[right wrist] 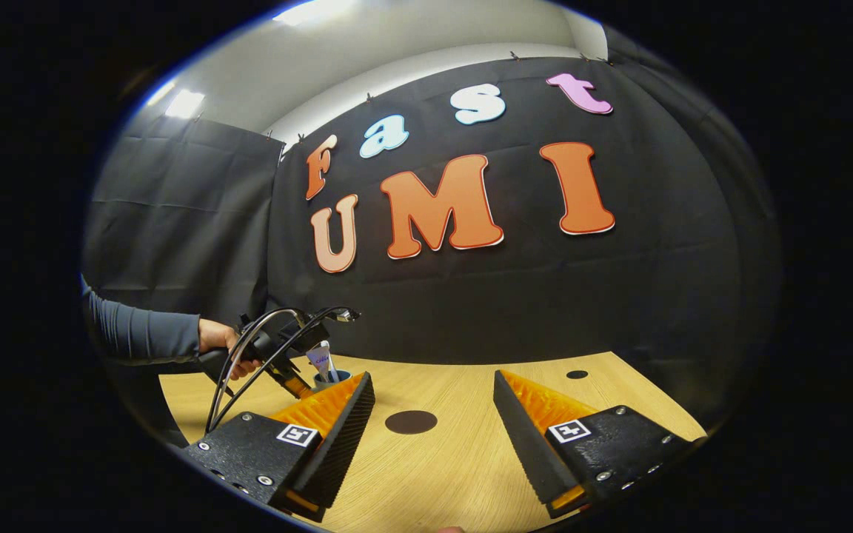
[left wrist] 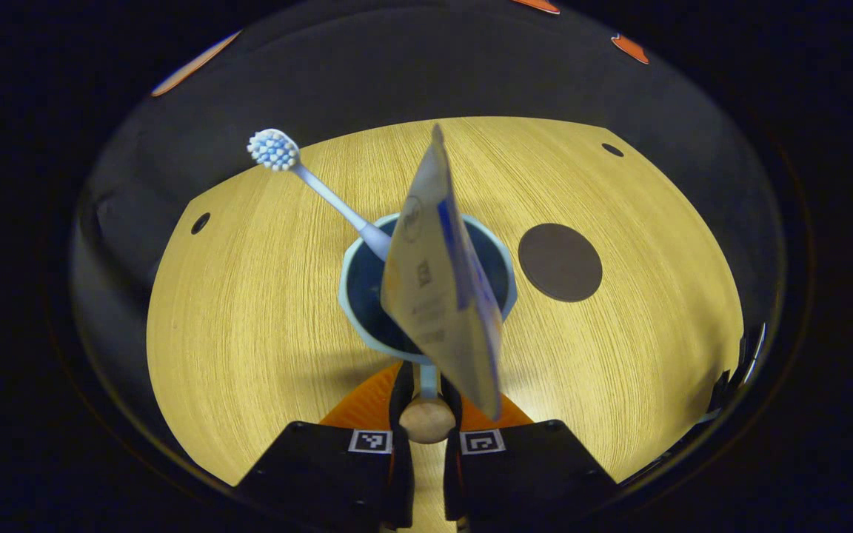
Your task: Put the toothbrush and toothpaste on the desktop into the cup, then pick up the cup and place it on the coaster on the desktop.
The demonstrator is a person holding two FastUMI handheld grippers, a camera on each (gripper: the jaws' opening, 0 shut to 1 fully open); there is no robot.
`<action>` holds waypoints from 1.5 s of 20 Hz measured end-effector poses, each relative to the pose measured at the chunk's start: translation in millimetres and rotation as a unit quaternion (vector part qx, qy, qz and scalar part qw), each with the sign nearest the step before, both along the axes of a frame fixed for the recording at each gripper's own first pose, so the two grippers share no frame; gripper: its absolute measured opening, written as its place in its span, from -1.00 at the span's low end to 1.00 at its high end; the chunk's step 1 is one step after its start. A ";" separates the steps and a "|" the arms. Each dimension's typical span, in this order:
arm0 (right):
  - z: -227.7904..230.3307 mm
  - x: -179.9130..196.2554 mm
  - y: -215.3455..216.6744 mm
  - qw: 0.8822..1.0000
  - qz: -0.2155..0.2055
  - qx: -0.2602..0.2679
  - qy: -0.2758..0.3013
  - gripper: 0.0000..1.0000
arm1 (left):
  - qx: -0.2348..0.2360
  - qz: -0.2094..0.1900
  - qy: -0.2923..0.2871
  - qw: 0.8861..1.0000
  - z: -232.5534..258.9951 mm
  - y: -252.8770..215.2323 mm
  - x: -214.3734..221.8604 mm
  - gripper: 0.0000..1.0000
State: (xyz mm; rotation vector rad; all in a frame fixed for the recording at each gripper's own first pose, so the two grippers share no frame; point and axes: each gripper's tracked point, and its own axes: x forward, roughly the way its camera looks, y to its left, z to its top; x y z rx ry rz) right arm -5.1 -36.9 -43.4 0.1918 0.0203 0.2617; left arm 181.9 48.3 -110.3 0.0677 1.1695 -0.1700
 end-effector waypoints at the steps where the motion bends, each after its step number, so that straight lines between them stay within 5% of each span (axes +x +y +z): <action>1: 0.6 -0.7 -1.5 1.000 -0.001 -0.001 -0.001 0.94 | -0.001 -0.001 -0.002 1.000 -1.6 -3.2 -0.1 -0.61; 14: 9.6 -5.6 -35.9 0.999 -0.030 -0.026 -0.008 0.95 | -0.010 -0.060 -0.050 0.997 8.9 -3.5 13.1 -0.62; 30: -4.7 -20.4 -69.1 0.997 -0.065 -0.031 0.011 0.94 | -0.027 -0.106 -0.014 0.994 13.1 3.7 7.5 -0.62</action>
